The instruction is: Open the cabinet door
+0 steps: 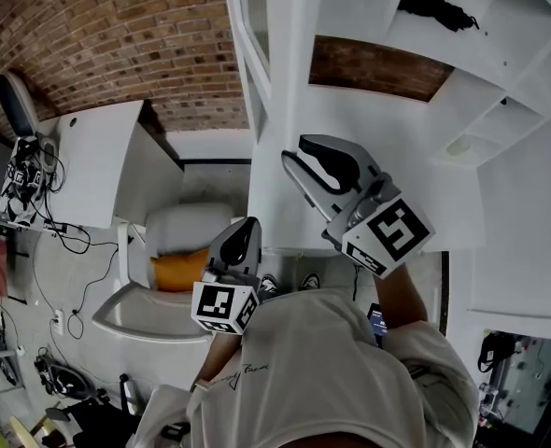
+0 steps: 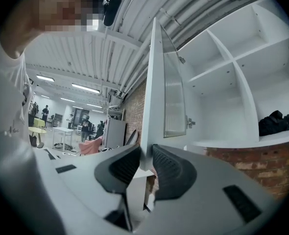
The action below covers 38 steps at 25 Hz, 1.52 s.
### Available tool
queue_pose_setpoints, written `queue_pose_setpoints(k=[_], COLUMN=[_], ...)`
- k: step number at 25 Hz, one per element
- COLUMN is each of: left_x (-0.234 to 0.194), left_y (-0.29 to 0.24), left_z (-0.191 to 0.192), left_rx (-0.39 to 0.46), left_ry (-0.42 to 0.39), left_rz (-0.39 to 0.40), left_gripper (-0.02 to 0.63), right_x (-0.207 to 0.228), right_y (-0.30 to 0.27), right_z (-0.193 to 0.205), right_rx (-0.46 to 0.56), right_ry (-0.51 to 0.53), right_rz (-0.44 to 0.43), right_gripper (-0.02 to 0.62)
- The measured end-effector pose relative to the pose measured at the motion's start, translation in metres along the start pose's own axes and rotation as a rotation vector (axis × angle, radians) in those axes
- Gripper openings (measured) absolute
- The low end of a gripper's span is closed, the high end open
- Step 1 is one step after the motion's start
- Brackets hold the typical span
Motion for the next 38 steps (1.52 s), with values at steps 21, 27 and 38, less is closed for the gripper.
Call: queue_pose_setpoints(k=[21, 27, 38], left_x=[-0.022, -0.032, -0.045], left_y=[0.025, 0.032, 0.042], left_z=[0.005, 0.006, 0.002], left_rx=[0.009, 0.014, 0.029], left_ry=[0.025, 0.033, 0.033], left_rz=[-0.08, -0.114, -0.152], left_gripper=[0.018, 0.017, 0.018], right_x=[-0.036, -0.042, -0.055], right_y=[-0.043, -0.057, -0.079], right_z=[-0.014, -0.015, -0.02], right_rx=[0.032, 0.046, 0.044], right_ry=[0.018, 0.013, 0.037], right_rz=[-0.106, -0.14, -0.194], right_gripper=[0.087, 0.08, 0.051])
Point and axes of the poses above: the fingertips, and each gripper's own axes: y backward along the fingers, x to its right, z out of its underside, the point moved 9 cm from there along y, backward along the fingers, and after that the axes turned 13 degrees about -x, right-handed, at the moved point
